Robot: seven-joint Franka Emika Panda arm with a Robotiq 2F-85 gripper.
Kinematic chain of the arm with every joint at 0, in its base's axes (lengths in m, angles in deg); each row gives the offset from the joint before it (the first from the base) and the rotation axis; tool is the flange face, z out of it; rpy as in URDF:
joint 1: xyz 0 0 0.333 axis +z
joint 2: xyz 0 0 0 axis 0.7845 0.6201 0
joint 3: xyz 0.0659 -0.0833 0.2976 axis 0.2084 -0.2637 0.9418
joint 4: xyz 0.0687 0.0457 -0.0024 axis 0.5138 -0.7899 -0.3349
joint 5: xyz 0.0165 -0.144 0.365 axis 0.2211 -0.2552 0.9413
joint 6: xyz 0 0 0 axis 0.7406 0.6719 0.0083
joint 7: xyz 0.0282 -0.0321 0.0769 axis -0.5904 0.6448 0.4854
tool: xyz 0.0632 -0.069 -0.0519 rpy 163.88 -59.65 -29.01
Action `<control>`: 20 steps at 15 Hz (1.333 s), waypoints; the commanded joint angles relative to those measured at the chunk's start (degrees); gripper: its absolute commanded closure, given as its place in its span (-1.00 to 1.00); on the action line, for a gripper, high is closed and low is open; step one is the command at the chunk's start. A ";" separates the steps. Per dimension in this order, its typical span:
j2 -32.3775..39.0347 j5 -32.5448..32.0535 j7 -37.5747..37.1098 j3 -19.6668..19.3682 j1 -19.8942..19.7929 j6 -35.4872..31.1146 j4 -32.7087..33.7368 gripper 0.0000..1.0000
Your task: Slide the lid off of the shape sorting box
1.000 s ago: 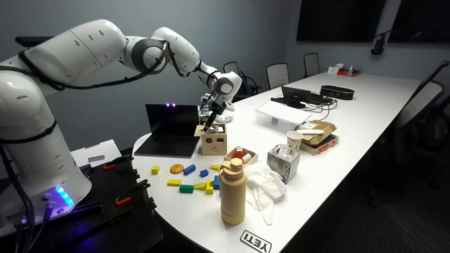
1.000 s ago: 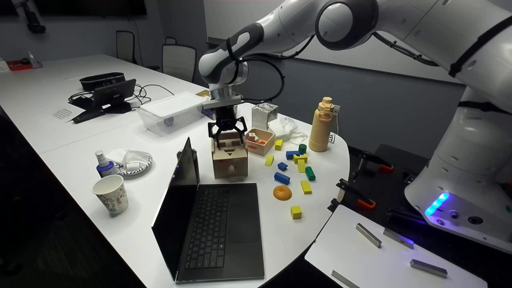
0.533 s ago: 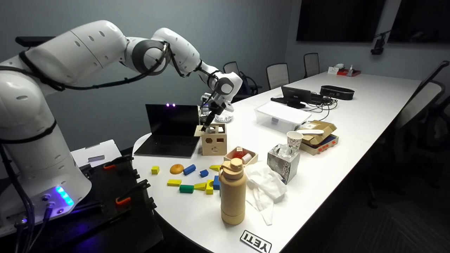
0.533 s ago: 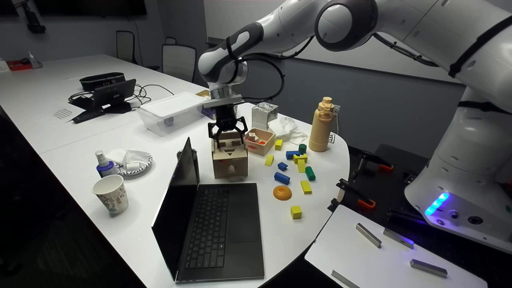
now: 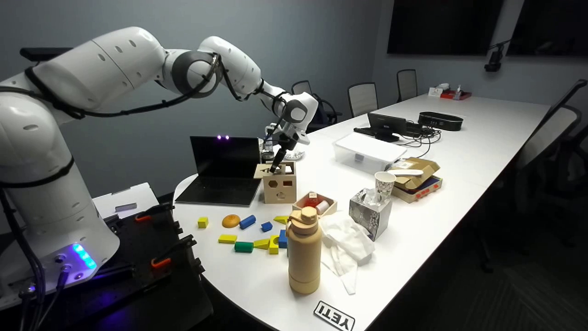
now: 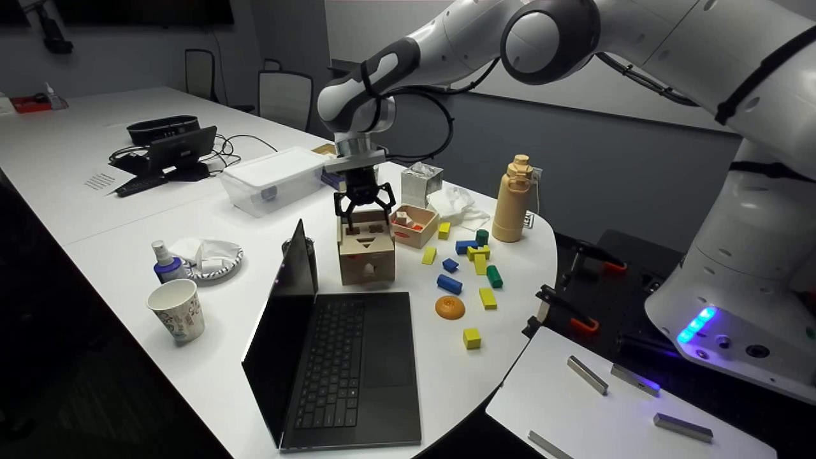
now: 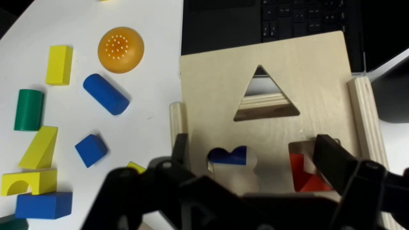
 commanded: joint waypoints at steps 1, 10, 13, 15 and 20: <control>1.78 -1.25 -3.05 -0.96 1.63 -0.06 2.02 -1.00; 2.30 0.97 -0.32 1.56 0.09 2.80 3.38 -1.00; 2.82 1.98 1.69 2.99 -0.49 4.75 3.68 -1.00; 3.55 2.81 3.42 3.92 -0.76 6.99 4.34 -1.00; 3.13 3.96 3.31 3.62 -0.69 6.55 3.99 -1.00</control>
